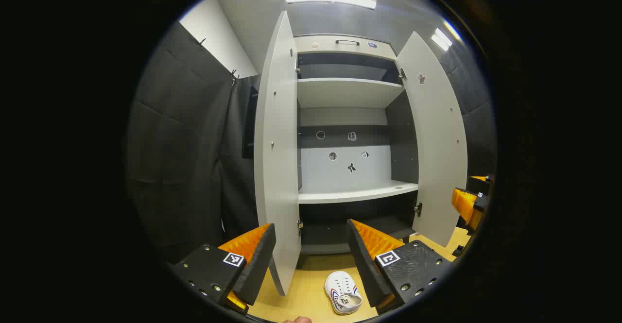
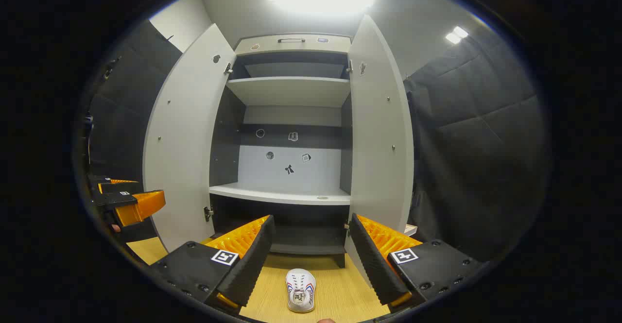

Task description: Grab one shoe with the right hand and put it into the shoe cabinet, grab the other shoe with the left hand and put it into the shoe cabinet; then close the right door with the right hand and the left door with the left hand.

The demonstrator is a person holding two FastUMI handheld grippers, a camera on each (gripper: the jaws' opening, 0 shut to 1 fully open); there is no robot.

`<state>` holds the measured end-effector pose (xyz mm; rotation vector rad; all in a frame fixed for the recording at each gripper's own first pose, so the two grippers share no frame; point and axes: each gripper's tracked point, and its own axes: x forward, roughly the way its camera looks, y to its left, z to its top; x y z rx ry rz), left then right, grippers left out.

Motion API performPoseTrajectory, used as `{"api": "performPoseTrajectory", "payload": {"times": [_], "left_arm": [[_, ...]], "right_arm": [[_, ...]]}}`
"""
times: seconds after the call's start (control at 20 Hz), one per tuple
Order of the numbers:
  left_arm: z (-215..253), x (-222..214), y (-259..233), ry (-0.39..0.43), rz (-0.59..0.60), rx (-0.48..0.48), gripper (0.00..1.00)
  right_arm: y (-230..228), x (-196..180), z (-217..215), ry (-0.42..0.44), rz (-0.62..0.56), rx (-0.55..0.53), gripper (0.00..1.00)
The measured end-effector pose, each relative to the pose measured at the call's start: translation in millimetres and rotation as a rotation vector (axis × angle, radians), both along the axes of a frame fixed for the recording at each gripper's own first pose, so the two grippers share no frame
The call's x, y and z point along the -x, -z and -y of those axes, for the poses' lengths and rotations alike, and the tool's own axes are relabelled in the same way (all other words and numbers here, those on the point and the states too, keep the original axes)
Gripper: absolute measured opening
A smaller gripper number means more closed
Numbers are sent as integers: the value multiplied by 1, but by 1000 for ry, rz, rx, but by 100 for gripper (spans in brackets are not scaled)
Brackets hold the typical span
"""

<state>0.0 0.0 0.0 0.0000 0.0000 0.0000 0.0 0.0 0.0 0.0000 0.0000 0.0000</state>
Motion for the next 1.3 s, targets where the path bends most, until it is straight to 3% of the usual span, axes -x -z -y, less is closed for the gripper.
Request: {"api": "performPoseTrajectory", "payload": {"times": [0.1, 0.15, 0.7, 1.3], "left_arm": [[1, -1, -2, 4, 4, -8, 80], [2, -2, -3, 6, 4, -11, 80], [11, -6, -3, 19, 12, -8, 79], [-2, -1, -1, -20, 5, -36, 79]], "right_arm": [[-1, -1, -2, -1, -2, -2, 92], [-1, -1, -2, 0, 0, -1, 98], [2, -12, -6, -19, -5, 15, 98], [56, -78, -25, -80, -144, -12, 98]]}}
